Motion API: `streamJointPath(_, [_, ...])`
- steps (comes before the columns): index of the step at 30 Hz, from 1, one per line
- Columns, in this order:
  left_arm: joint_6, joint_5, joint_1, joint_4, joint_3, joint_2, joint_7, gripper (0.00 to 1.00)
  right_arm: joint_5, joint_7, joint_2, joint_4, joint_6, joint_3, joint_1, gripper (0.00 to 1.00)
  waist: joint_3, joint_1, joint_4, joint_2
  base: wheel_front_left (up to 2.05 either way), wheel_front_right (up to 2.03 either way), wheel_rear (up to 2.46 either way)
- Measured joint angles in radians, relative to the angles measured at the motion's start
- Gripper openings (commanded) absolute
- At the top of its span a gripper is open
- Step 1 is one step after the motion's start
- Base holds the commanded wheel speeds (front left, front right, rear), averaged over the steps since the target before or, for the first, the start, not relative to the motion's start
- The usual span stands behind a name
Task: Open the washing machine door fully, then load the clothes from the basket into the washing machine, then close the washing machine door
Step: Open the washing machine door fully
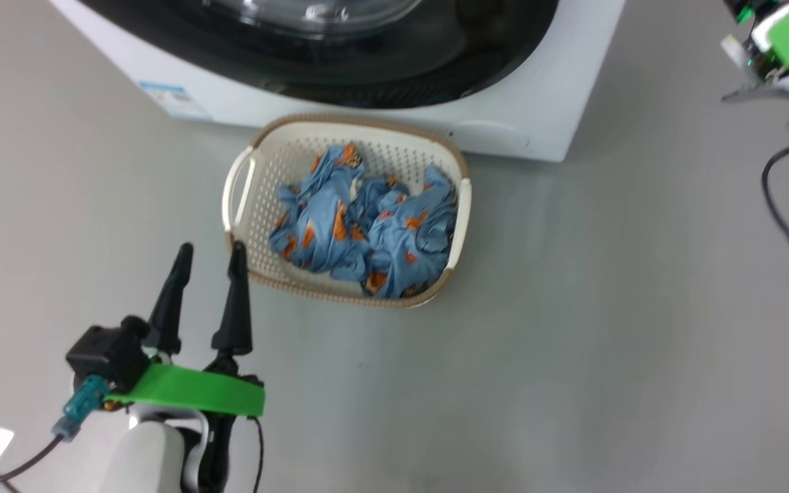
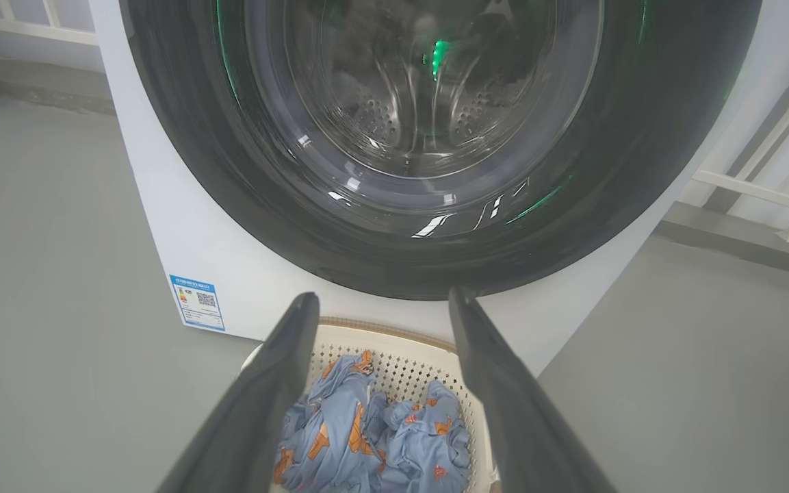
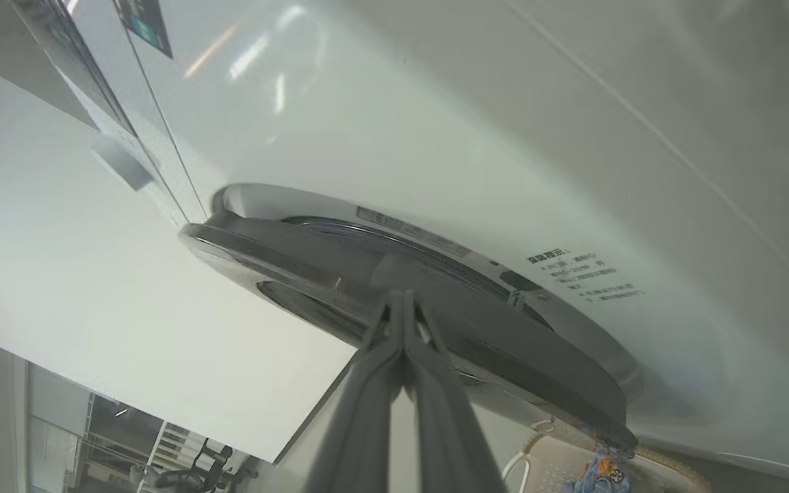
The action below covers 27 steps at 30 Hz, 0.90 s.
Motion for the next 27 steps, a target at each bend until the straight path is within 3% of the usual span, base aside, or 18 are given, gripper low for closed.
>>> streamJointPath(6, [0.0, -0.024, -0.038, -0.001, -0.026, -0.008, 0.0, 1.0, 0.046, 0.121, -0.004, 0.038, 0.0, 0.003, -0.085, 0.0, 0.063, 0.0, 0.03, 0.0, 0.0, 0.0, 0.0])
streamJointPath(12, [0.0, -0.04, -0.072, -0.007, -0.044, -0.015, 0.0, 1.0, 0.043, 0.173, -0.003, 0.06, 0.0, 0.01, -0.153, 0.0, 0.118, 0.0001, 0.058, 0.0, 0.0, 0.0, 0.0])
streamJointPath(27, [0.0, -0.057, -0.114, -0.011, -0.074, -0.03, 0.0, 1.0, -0.002, 0.2, 0.003, 0.108, 0.0, 0.034, -0.245, 0.0, 0.202, 0.0, 0.11, 0.0, 0.0, 0.0, 0.0])
